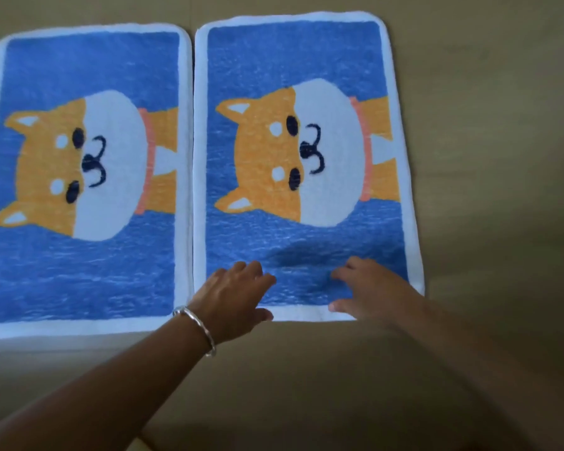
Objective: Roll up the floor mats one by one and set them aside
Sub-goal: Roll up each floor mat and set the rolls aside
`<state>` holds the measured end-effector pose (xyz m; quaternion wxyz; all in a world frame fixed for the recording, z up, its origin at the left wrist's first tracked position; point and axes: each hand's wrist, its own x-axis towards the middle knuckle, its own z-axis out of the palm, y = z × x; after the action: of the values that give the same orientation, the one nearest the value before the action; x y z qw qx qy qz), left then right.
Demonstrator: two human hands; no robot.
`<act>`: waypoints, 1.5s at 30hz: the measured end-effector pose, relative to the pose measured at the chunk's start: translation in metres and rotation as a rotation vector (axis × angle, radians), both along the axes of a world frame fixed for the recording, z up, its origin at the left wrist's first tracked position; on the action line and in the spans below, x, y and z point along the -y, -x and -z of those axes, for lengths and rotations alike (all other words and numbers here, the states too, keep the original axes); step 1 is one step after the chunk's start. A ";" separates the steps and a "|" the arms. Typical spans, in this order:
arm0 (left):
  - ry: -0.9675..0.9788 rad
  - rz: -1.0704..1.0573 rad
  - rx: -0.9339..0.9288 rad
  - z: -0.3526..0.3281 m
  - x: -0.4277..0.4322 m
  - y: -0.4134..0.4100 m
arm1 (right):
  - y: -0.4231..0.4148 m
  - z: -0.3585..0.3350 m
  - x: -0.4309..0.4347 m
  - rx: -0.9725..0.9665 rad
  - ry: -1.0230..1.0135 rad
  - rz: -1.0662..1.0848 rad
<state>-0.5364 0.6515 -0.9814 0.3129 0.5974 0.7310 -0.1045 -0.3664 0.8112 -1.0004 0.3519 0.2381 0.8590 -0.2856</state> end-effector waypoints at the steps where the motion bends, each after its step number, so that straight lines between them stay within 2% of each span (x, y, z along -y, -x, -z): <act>1: -0.019 0.010 -0.001 0.007 0.002 -0.003 | -0.001 0.007 0.001 0.007 -0.028 -0.065; 4: -0.069 0.077 0.021 0.027 0.007 -0.009 | -0.007 0.023 0.008 -0.009 -0.102 -0.206; 8: -0.128 0.200 -0.063 0.053 0.017 -0.014 | -0.021 0.033 0.014 -0.132 -0.185 -0.319; 13: -0.178 0.231 -0.061 0.055 0.010 -0.014 | -0.030 0.034 0.006 -0.237 -0.168 -0.379; 15: -0.173 0.132 -0.007 0.052 0.004 -0.012 | -0.035 0.033 0.003 -0.255 -0.116 -0.302; 18: -0.138 -0.038 -0.012 0.050 -0.005 -0.008 | -0.036 0.031 -0.003 -0.262 -0.049 -0.028; 20: -0.175 -0.055 -0.054 0.052 -0.009 -0.007 | -0.031 0.031 -0.008 -0.280 -0.078 0.118; 21: -0.180 -0.047 -0.080 0.053 -0.011 -0.006 | -0.027 0.032 -0.010 -0.298 -0.128 0.118; 25: -0.239 0.109 -0.178 0.052 -0.015 0.001 | -0.017 0.042 -0.019 -0.529 -0.409 -0.135; 31: -0.405 0.449 -0.382 0.056 0.002 -0.004 | -0.027 0.050 -0.028 -0.633 -0.479 -0.468; 35: -0.488 0.374 -0.515 0.058 0.012 -0.012 | -0.031 0.049 -0.026 -0.606 -0.627 -0.569; 38: -0.435 0.232 -0.398 0.059 0.012 -0.014 | -0.035 0.057 -0.015 -0.601 -0.654 -0.462; 42: -0.348 0.016 -0.148 0.054 0.005 -0.003 | -0.038 0.060 -0.015 -0.581 -0.501 -0.167; 43: -0.344 -0.063 -0.091 0.056 0.003 0.003 | -0.035 0.056 -0.019 -0.512 -0.407 -0.111; 45: -0.186 -0.224 0.054 0.056 -0.002 0.015 | -0.030 0.045 -0.029 -0.328 -0.161 0.052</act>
<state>-0.5516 0.6537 -1.0372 0.2853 0.5411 0.7910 0.0155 -0.3364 0.8403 -1.0457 0.1792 0.2381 0.9185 -0.2598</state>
